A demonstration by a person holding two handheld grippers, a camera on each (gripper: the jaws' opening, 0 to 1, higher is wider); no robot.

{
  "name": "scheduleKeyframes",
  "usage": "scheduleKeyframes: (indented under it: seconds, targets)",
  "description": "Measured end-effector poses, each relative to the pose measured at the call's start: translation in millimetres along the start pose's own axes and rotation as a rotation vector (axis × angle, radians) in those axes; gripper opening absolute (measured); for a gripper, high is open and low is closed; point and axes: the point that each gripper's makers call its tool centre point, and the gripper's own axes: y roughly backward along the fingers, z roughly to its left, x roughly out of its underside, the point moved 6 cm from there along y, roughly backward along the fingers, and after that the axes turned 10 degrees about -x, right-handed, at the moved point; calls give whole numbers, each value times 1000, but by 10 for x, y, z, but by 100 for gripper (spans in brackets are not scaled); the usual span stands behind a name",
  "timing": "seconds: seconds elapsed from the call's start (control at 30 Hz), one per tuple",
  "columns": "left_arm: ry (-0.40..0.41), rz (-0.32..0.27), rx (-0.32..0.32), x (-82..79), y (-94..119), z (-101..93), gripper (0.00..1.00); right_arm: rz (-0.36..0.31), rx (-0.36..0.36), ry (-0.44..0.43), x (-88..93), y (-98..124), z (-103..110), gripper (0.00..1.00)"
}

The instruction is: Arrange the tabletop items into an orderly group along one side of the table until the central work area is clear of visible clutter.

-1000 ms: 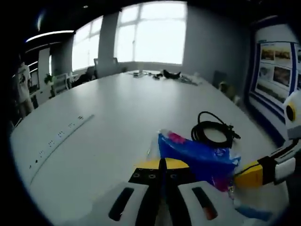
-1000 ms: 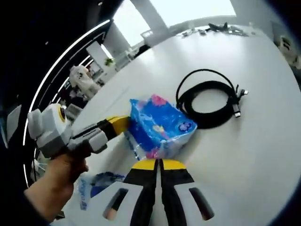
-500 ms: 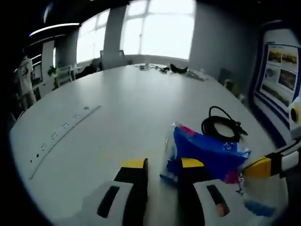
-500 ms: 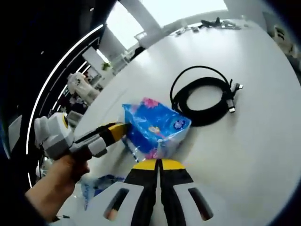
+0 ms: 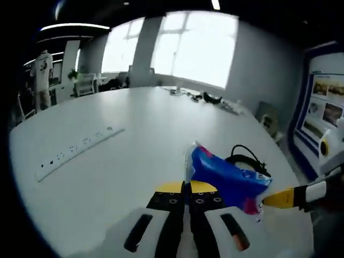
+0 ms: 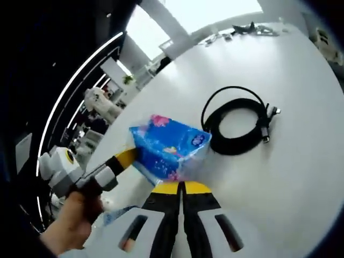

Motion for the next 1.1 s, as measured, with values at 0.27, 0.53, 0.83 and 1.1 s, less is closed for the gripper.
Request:
scheduleKeyframes:
  seconds: [0.27, 0.53, 0.83, 1.1]
  targets:
    - [123, -82, -165, -232, 290, -129, 1, -5, -127, 143, -522, 82, 70, 0]
    - [166, -126, -265, -385, 238, -345, 1, 32, -210, 319, -996, -108, -13, 0]
    - [280, -153, -397, -382, -91, -505, 1, 125, -277, 392, -1368, -456, -247, 0]
    - [370, -127, -445, -219, -405, -613, 1, 162, -290, 448, -1593, -779, -447, 0]
